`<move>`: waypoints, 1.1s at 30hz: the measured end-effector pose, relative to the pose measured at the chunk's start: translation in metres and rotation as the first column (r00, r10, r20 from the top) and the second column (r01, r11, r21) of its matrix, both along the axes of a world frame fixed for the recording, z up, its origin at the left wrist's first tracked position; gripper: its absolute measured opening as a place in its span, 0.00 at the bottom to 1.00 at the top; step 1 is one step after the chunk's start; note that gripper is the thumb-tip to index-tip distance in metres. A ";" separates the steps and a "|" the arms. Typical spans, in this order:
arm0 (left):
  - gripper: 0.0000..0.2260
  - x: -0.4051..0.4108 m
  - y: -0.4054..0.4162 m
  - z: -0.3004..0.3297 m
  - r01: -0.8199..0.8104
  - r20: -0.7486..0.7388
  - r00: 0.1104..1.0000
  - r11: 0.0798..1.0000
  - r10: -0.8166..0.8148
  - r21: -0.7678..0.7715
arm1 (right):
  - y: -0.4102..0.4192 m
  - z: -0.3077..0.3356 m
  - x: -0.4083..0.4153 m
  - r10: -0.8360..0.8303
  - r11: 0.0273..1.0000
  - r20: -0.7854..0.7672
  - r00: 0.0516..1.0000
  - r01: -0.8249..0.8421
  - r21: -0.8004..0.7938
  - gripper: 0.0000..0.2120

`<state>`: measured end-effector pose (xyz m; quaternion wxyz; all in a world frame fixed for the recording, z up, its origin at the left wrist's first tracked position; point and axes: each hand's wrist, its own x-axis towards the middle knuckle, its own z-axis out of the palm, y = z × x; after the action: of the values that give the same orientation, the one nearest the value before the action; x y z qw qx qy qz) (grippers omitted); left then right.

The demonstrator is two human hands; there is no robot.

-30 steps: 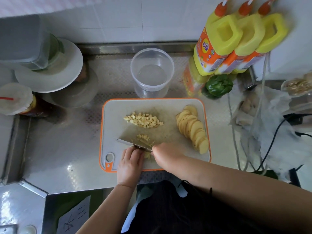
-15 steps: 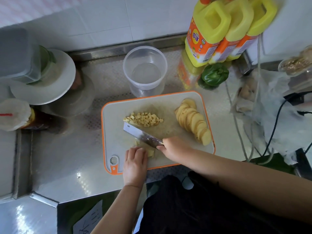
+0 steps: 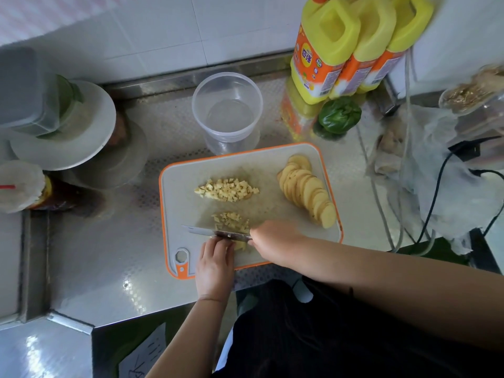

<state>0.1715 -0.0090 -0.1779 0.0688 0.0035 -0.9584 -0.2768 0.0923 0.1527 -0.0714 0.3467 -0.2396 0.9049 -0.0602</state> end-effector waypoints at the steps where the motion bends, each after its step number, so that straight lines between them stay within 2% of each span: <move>1: 0.14 0.000 0.000 0.000 -0.003 0.000 1.000 1.000 0.003 0.001 | -0.002 -0.002 0.001 -0.003 1.000 0.007 1.000 0.003 0.018 0.10; 4: 0.14 0.000 0.001 -0.002 -0.007 0.002 1.000 1.000 0.007 -0.002 | -0.007 -0.011 0.003 -0.022 0.997 0.013 1.000 0.021 0.070 0.07; 8: 0.14 -0.001 0.001 -0.004 -0.015 -0.008 1.000 1.000 0.015 0.000 | -0.011 -0.017 0.004 -0.056 0.996 0.053 0.997 0.052 0.075 0.06; 12: 0.14 -0.001 0.002 -0.004 -0.023 0.013 1.000 1.000 0.023 0.003 | -0.008 -0.023 0.008 -0.083 0.995 0.028 0.996 0.081 0.066 0.06; 17: 0.13 -0.001 0.002 -0.004 -0.011 -0.027 1.000 1.000 0.011 0.002 | 0.001 -0.021 -0.002 -0.266 0.962 0.088 0.960 0.270 -0.033 0.15; 20: 0.13 -0.003 0.003 -0.002 -0.025 -0.020 0.999 1.000 0.025 0.009 | 0.008 -0.027 -0.003 -0.334 0.936 0.144 0.932 0.346 -0.067 0.15; 27: 0.12 0.002 0.000 0.003 0.002 -0.041 0.999 1.000 -0.001 0.024 | 0.014 -0.015 0.011 -0.129 0.988 -0.046 0.991 0.124 -0.090 0.16; 30: 0.11 0.003 -0.001 0.002 0.013 -0.036 0.999 1.000 -0.013 -0.014 | 0.013 -0.011 0.014 -0.072 0.994 -0.047 0.996 0.068 -0.086 0.15; 33: 0.04 0.003 -0.002 0.002 0.030 -0.043 0.999 0.998 -0.032 -0.048 | 0.012 -0.012 0.011 -0.074 0.995 0.008 0.997 0.074 -0.059 0.14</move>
<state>0.1743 -0.0106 -0.1760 0.0853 -0.0189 -0.9629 -0.2551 0.1028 0.1642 -0.0833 0.3397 -0.2160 0.9099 -0.1006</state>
